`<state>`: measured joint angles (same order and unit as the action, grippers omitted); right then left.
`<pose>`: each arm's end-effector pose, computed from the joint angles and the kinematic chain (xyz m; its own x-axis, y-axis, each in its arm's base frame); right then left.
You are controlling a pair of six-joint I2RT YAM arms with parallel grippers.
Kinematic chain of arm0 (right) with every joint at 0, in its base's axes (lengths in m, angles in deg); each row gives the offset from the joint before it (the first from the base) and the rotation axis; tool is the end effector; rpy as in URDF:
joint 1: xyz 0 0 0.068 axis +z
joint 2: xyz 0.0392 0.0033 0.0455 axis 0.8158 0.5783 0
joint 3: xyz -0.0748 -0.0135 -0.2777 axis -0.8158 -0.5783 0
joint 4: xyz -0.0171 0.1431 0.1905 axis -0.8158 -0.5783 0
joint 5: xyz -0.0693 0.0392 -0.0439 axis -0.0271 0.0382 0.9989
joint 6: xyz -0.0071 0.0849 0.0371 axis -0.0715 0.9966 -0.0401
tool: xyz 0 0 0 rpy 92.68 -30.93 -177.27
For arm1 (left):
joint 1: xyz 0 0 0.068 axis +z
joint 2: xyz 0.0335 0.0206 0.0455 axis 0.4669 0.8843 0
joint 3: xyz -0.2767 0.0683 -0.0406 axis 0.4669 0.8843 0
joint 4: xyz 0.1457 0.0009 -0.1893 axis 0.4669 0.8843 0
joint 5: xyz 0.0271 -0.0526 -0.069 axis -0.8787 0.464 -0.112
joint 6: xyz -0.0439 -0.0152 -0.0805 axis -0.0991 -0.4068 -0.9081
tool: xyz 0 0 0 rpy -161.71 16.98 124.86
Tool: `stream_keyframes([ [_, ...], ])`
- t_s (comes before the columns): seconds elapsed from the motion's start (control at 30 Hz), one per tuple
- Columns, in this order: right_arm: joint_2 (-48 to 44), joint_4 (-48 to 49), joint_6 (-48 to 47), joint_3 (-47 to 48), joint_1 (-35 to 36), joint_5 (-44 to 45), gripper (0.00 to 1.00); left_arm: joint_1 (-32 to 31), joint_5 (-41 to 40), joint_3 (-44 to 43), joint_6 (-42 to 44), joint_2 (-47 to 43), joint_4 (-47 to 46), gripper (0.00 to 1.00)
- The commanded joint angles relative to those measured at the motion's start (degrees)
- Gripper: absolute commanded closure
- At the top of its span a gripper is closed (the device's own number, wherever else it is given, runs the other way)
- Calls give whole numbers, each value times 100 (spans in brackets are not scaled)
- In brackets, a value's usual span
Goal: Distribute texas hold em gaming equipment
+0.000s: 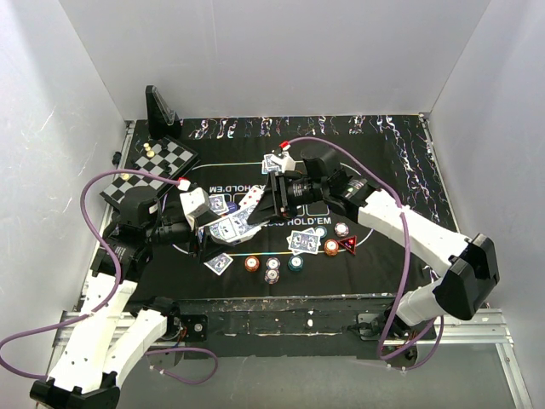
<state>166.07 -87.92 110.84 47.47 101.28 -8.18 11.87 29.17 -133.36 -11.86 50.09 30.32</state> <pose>0.1944 0.2829 0.3547 -0.9352 -0.0886 -0.3428 -0.3532 0.3006 0.8860 0.0983 -0.0977 0.3417 -0.2292 0.2463 -0.9417 0.9333 0.3304 -0.1408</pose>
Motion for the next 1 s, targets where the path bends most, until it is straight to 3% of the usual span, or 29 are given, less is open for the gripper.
stream_keyframes([
  [0.0,-315,-155,-186,-9,-161,44,55,15,190,-98,-49,-95,-187,100],
  [0.47,-517,-515,-379,52,-389,88,66,23,207,-98,-93,-139,-222,100],
  [0.77,-606,-788,-467,281,-662,88,89,15,207,-63,-76,-139,-205,100],
  [0.97,-763,-806,-494,211,-1083,9,99,23,207,-71,-58,-157,-170,100],
])
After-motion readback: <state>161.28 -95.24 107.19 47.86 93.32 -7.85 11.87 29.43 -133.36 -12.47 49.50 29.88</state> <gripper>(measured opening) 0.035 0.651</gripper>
